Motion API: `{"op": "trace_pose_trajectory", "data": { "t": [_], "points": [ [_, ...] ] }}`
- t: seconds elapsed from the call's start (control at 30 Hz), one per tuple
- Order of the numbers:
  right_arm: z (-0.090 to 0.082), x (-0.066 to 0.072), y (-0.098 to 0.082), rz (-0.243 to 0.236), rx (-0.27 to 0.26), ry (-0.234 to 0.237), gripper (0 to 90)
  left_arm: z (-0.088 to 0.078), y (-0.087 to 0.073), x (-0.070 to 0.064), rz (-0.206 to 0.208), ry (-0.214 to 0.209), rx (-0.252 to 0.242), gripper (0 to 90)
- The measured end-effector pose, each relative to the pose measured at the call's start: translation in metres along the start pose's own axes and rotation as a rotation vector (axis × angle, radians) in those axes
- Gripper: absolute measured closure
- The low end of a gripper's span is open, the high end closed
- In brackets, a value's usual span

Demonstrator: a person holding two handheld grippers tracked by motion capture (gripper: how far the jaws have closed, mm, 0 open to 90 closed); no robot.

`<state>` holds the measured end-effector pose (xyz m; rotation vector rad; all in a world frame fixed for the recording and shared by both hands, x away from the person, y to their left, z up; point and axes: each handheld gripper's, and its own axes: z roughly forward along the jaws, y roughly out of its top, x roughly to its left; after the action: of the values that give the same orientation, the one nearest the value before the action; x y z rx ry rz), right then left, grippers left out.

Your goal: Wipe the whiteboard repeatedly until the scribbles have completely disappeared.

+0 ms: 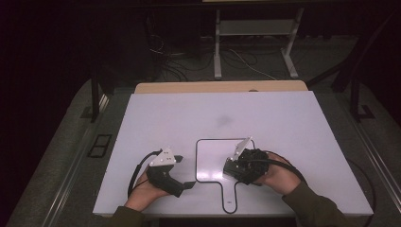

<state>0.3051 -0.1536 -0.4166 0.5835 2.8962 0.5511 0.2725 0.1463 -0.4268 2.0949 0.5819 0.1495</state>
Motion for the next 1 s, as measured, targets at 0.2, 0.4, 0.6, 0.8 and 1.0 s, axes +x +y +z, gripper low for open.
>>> {"op": "trace_pose_trajectory", "data": {
  "t": [0.2, 0.4, 0.6, 0.8, 1.0],
  "points": [
    [-0.002, -0.019, -0.008, 0.060, 0.012, -0.053, 38.8, 0.000, 0.000, 0.000, 0.000, 0.001, 0.000, 0.0],
    [-0.003, -0.026, -0.011, 0.077, 0.020, -0.086, 38.8, 0.000, 0.000, 0.000, 0.002, 0.002, -0.001, 0.0],
    [-0.004, -0.031, -0.016, 0.100, 0.021, -0.087, 38.8, 0.000, 0.000, 0.000, 0.000, 0.000, 0.000, 0.0],
    [-0.005, -0.009, -0.013, 0.037, 0.017, -0.037, 38.8, 0.001, 0.000, 0.000, 0.001, 0.000, 0.001, 0.0],
    [-0.005, -0.011, -0.012, 0.056, 0.022, -0.043, 38.9, 0.000, 0.000, 0.000, 0.001, 0.001, 0.000, 0.0]
  ]
}}
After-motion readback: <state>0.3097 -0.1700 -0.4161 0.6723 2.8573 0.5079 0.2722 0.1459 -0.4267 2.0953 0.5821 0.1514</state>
